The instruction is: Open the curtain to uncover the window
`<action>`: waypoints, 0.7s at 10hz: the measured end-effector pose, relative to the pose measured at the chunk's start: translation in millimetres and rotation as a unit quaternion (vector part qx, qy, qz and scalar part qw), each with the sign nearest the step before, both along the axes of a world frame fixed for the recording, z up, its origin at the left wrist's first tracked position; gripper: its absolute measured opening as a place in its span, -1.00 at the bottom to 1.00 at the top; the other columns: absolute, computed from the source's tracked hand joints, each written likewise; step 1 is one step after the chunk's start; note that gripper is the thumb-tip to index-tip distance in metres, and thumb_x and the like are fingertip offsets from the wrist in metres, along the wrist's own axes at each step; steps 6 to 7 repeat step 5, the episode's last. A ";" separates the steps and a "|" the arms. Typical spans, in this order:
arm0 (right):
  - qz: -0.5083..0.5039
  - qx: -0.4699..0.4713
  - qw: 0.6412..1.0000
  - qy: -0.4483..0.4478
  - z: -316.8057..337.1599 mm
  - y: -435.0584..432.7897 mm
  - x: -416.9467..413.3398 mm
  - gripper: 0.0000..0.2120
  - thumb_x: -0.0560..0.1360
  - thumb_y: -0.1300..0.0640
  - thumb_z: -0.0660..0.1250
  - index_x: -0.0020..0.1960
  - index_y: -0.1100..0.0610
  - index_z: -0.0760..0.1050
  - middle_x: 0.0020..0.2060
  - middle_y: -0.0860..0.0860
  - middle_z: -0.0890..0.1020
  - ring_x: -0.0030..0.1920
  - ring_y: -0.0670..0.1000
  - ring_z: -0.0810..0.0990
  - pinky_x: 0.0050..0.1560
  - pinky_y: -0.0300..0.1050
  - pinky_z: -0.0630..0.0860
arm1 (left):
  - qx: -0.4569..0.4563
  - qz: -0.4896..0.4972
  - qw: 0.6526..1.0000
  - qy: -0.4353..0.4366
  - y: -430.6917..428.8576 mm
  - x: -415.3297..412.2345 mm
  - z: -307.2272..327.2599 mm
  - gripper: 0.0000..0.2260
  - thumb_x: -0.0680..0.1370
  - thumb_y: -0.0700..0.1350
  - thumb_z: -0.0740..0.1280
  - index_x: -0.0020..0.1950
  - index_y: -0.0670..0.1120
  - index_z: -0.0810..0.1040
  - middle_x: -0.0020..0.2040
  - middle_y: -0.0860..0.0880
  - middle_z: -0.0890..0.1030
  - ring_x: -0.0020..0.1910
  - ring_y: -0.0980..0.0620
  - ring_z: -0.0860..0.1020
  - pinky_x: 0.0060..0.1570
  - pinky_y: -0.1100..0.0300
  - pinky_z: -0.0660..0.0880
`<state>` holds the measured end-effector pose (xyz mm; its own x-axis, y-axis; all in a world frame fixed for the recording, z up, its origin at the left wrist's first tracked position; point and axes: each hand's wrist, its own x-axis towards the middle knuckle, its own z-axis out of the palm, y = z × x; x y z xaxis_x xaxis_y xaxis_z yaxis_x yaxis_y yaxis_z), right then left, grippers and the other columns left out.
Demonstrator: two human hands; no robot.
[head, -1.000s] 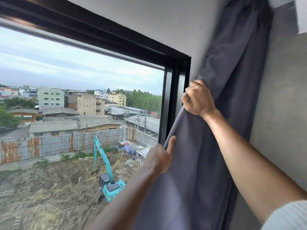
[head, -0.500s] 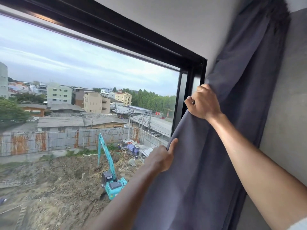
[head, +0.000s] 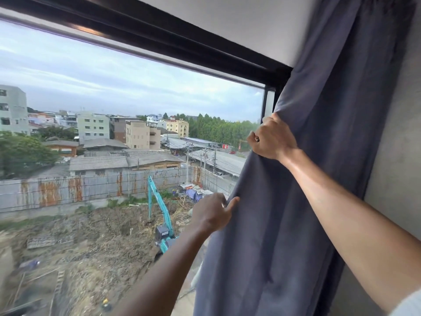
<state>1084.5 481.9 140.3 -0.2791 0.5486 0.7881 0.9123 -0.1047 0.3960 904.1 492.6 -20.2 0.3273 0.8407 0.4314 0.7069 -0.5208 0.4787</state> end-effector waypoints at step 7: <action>0.046 -0.037 0.990 0.130 -37.9 -63.3 -51.8 -0.59 0.51 0.15 0.26 -0.51 0.11 0.34 -0.52 0.10 0.55 -0.42 0.16 0.47 0.10 0.08 0.45 | 0.112 -0.019 0.993 0.031 -67.1 -105.9 32.8 -0.69 0.64 0.06 0.23 0.26 -0.09 0.57 0.01 -0.14 0.74 -0.13 -0.09 0.71 -0.03 -0.06 0.67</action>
